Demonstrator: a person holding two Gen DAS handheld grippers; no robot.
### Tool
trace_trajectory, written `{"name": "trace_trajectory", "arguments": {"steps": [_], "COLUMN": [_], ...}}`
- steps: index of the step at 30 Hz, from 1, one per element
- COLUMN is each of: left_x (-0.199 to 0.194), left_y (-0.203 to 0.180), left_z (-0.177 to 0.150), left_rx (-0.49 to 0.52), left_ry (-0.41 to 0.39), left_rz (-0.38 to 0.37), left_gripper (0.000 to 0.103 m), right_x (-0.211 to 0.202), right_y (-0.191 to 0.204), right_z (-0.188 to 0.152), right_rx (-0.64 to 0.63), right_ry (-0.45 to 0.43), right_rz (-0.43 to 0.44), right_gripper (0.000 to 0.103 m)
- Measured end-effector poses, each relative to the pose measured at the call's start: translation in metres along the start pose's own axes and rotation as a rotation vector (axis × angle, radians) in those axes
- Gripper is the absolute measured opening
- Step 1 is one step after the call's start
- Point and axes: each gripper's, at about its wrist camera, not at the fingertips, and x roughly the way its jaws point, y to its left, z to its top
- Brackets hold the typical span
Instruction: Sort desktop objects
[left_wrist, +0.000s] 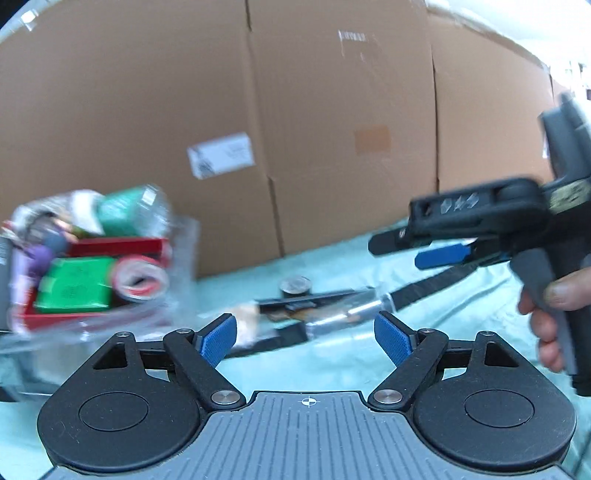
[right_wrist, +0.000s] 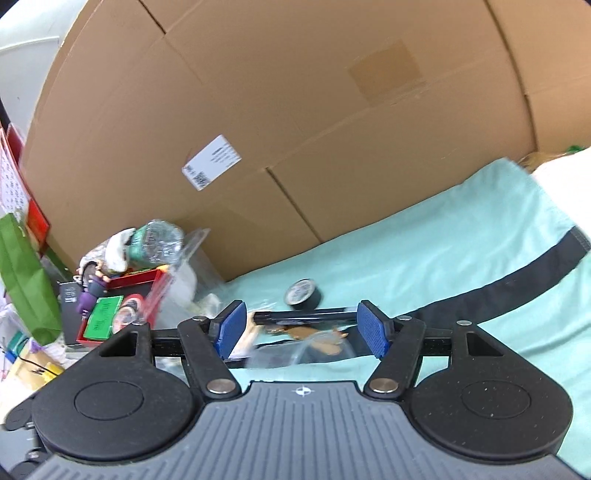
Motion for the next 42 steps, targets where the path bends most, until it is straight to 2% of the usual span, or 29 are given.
{"name": "trace_trajectory", "arguments": {"steps": [7,10,12,14,15,17,19,21,25,27,33,36,39,42], "left_x": [0.065,0.072,0.073,0.07,0.068,0.064,0.061,0.056,0.049,0.054,0.083,0.1,0.103,0.095], "left_y": [-0.01,-0.022,-0.035,-0.056,-0.067,-0.079,-0.072,-0.052,-0.005,0.006,-0.004,0.009,0.021,0.021], "left_z": [-0.003,-0.003,-0.001,0.004,0.005,0.003,0.002,0.003,0.007,0.009,0.026,0.031,0.027,0.016], "left_rx": [-0.039,-0.034,-0.01,0.06,0.107,0.175,0.173,0.117,-0.017,-0.02,0.069,0.011,-0.061,-0.094], "left_ry": [0.112,0.093,0.064,0.043,0.028,0.004,-0.005,-0.013,-0.029,-0.022,-0.022,0.01,0.043,0.029], "left_rz": [-0.097,-0.139,-0.201,-0.269,-0.28,-0.204,-0.138,-0.078,-0.016,-0.032,0.011,-0.024,-0.116,-0.116], "left_gripper": [0.09,0.09,0.09,0.09,0.091,0.09,0.09,0.09,0.092,0.087,0.09,0.09,0.09,0.093], "right_x": [-0.016,-0.018,-0.018,-0.017,-0.017,-0.016,-0.017,-0.017,-0.005,0.004,0.024,0.025,0.024,0.023], "right_y": [-0.014,-0.017,-0.02,-0.023,-0.023,-0.024,-0.027,-0.033,-0.044,-0.051,-0.061,-0.064,-0.066,-0.064], "right_z": [0.006,0.009,0.01,0.013,0.014,0.017,0.019,0.022,0.025,0.024,0.011,0.01,0.013,0.014], "right_rx": [0.016,0.012,0.018,0.027,0.028,0.014,0.009,0.016,0.026,0.058,0.123,0.13,0.133,0.12], "right_ry": [-0.026,-0.029,-0.032,-0.04,-0.043,-0.041,-0.046,-0.051,-0.038,-0.021,0.027,0.032,0.03,0.032], "right_rz": [0.023,0.023,0.023,0.027,0.036,0.044,0.044,0.041,0.01,0.015,0.032,0.02,0.018,0.013], "right_gripper": [0.072,0.072,0.073,0.074,0.074,0.074,0.074,0.075,0.075,0.075,0.076,0.076,0.076,0.076]}}
